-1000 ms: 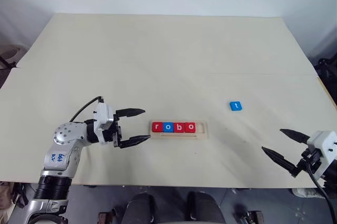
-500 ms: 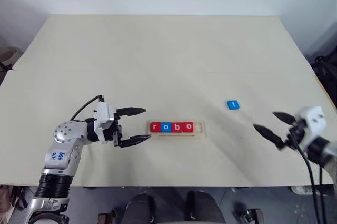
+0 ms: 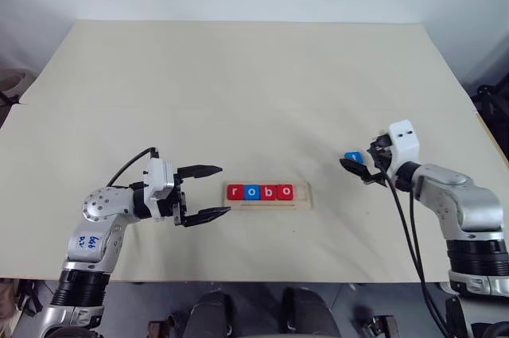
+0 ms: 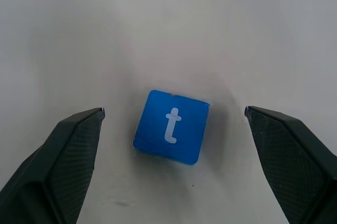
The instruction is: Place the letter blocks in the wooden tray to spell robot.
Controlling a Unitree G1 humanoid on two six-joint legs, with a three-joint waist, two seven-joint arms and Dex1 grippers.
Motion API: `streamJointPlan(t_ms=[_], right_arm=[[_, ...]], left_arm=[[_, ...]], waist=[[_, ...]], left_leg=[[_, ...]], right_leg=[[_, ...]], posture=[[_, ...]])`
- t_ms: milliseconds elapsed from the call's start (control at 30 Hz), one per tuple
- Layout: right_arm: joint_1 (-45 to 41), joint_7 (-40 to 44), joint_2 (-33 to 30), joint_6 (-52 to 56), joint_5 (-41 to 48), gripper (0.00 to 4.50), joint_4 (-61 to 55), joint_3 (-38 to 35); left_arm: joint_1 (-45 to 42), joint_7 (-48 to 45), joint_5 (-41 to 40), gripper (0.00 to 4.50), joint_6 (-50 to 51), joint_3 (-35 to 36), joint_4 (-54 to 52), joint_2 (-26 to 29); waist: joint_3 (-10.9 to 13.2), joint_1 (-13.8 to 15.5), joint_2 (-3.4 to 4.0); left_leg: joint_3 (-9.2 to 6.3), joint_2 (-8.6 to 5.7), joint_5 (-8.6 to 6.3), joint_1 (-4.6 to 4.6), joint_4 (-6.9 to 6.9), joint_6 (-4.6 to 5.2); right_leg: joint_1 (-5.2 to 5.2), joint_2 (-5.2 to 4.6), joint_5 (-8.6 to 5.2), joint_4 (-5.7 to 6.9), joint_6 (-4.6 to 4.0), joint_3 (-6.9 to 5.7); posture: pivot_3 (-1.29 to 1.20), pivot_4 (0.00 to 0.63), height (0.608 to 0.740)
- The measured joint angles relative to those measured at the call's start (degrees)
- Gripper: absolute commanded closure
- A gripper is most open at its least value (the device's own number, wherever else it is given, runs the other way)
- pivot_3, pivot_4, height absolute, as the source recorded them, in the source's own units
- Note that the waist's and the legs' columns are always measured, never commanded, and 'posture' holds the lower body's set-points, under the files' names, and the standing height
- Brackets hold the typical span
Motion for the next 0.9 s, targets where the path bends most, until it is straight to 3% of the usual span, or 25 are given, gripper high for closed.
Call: streamJointPlan(t_ms=[267, 400, 633, 833, 900], right_arm=[[-0.8, -4.8, 1.9, 2.2, -1.7, 3.02, -1.0, -0.3], [0.7, -5.5, 2.8, 6.8, -0.2, 3.02, -5.7, -1.3], [8.8, -8.5, 4.8, 20.8, 5.3, 3.02, -24.9, -8.0], [16.4, -12.7, 12.3, 27.2, 6.9, 3.02, -35.6, -10.2], [17.0, -13.9, 13.9, 27.8, 6.9, 2.28, -37.1, -10.3]], left_arm=[[0.2, 0.6, -0.1, 0.0, 0.2, 0.0, -1.6, 0.0], [0.1, 0.7, -0.2, 0.0, 0.5, 0.0, -1.6, 0.0], [-0.6, -0.8, -0.4, 0.0, 0.9, -0.3, -1.3, 0.0], [-1.0, -1.9, -0.4, 0.0, 0.9, -1.1, -0.9, -0.3], [-1.7, -2.3, -0.4, 0.0, 0.9, -1.5, -0.3, -0.6]], waist=[[0.0, -0.1, 0.0], [0.0, 0.0, 0.0], [0.0, 0.1, 0.0], [0.0, 0.0, 0.01], [0.0, 0.0, 0.0]], left_leg=[[0.0, 0.01, 0.0, 0.01, 0.0, 0.0], [-0.01, 0.01, 0.0, 0.0, 0.0, 0.0], [-0.06, 0.0, 0.0, -0.04, -0.03, 0.0], [-0.04, -0.01, 0.0, -0.03, -0.05, 0.01], [-0.06, 0.0, 0.0, -0.02, -0.05, 0.0]], right_leg=[[0.0, 0.01, 0.0, 0.01, 0.0, 0.0], [0.0, 0.0, 0.0, 0.01, 0.0, 0.0], [-0.02, -0.01, 0.0, -0.03, 0.0, -0.01], [-0.02, 0.01, 0.0, -0.03, 0.0, 0.02], [-0.02, 0.03, 0.0, -0.01, -0.01, 0.01]], posture=[[0.0, 0.15, 0.74], [0.0, 0.15, 0.74], [0.0, 0.15, 0.74], [0.0, 0.15, 0.74], [0.0, 0.15, 0.74]])
